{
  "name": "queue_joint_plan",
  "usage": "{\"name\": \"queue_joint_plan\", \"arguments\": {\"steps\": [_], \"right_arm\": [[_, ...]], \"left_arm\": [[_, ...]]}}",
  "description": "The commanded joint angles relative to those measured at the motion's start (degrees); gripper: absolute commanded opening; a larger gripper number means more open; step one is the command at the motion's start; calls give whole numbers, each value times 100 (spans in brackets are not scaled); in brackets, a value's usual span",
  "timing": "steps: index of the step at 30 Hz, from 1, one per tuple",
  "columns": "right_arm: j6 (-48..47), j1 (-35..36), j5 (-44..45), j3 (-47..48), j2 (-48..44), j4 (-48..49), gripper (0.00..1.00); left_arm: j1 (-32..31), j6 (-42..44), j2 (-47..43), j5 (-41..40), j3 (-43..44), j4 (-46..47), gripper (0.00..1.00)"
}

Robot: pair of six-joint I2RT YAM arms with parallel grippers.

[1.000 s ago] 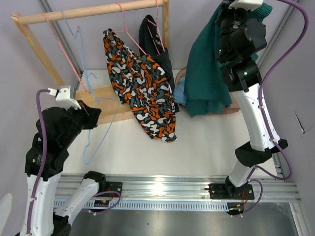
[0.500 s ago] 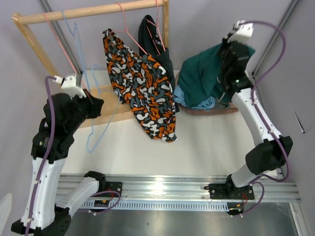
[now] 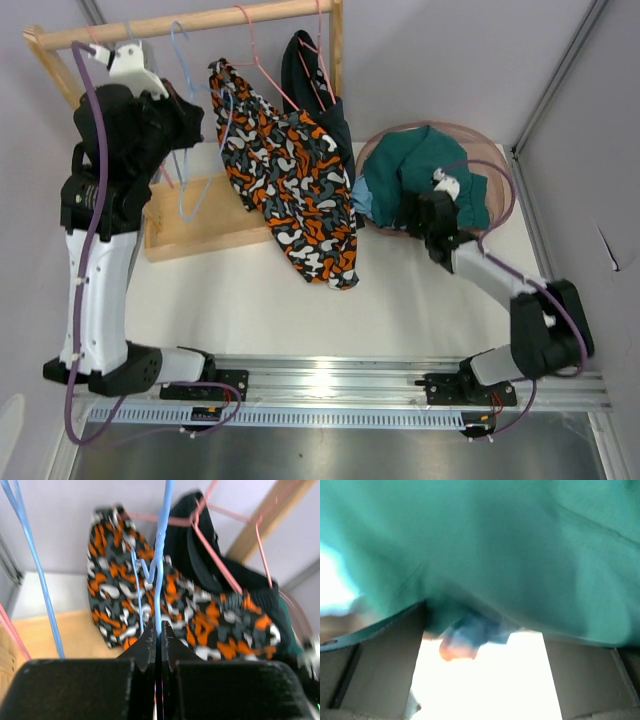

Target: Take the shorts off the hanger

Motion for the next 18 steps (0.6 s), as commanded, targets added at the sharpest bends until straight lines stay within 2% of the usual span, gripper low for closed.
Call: {"name": "queue_joint_plan", "arguments": {"steps": [1, 6, 8, 13, 18], "right_arm": [[530, 866, -25, -692, -1112, 307, 99], [583, 1841, 275, -1449, -2263, 35, 99], [601, 1966, 336, -1573, -2658, -349, 99], [636, 2046, 354, -1661, -3433, -1019, 99], [768, 2072, 284, -1871, -4013, -1275, 99]], "left_arm": [[-23, 320, 435, -505, 864, -96, 0], [12, 469, 1479, -1348, 2128, -351, 0], [82, 487, 1665, -1446, 2219, -264, 0], [512, 180, 2131, -1105, 2167, -44, 0], [943, 22, 2483, -779, 2272, -52, 0]]}}
